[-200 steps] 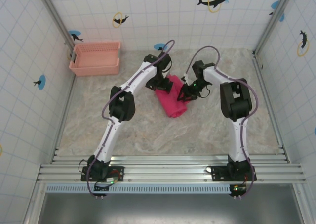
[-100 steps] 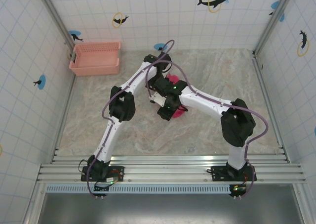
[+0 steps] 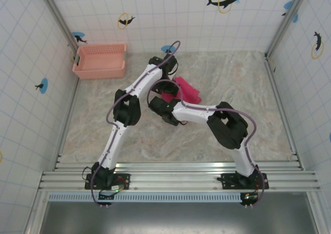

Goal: Roll up the long pants

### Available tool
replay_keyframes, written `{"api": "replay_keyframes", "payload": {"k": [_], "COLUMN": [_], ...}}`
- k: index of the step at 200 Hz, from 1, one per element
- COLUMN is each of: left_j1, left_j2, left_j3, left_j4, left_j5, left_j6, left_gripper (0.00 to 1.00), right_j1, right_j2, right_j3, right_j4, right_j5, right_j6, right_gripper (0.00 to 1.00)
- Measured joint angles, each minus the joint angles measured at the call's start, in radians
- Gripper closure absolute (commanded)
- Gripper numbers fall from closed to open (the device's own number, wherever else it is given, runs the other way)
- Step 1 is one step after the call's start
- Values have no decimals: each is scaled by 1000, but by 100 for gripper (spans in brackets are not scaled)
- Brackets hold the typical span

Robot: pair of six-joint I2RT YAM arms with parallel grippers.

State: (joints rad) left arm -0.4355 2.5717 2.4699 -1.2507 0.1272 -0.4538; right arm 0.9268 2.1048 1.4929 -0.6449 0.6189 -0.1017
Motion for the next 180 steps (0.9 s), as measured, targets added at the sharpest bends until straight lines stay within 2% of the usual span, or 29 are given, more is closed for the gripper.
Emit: {"api": "replay_keyframes", "payload": {"k": [21, 35, 49, 69, 100, 130, 154, 180], "left_j1": [8, 11, 14, 18, 34, 89, 144, 170], "left_j2": [-1, -3, -10, -23, -58, -121, -208, -331], "left_j3": [-8, -19, -31, -47, -53, -68, -105, -185], "left_j4": [12, 22, 29, 35, 53, 31, -48, -83], "left_j5": [6, 13, 20, 26, 16, -22, -63, -98], "left_j6": [0, 1, 4, 8, 12, 11, 30, 36], "left_gripper": [2, 3, 3, 3, 2, 2, 3, 3], "right_j1": [-13, -31, -61, -116, -205, -289, -342, -401], "right_j2": [57, 69, 66, 59, 33, -1, -5, -5], "right_j3": [46, 71, 94, 143, 168, 150, 122, 68], "right_j4": [-8, -22, -40, -85, -116, -108, -91, -6], "right_j5": [43, 24, -40, -180, -439, -863, -1161, -1398], "right_j6": [-6, -23, -49, -89, -152, -120, -18, 140], "right_gripper": [41, 58, 73, 84, 87, 88, 88, 88]}}
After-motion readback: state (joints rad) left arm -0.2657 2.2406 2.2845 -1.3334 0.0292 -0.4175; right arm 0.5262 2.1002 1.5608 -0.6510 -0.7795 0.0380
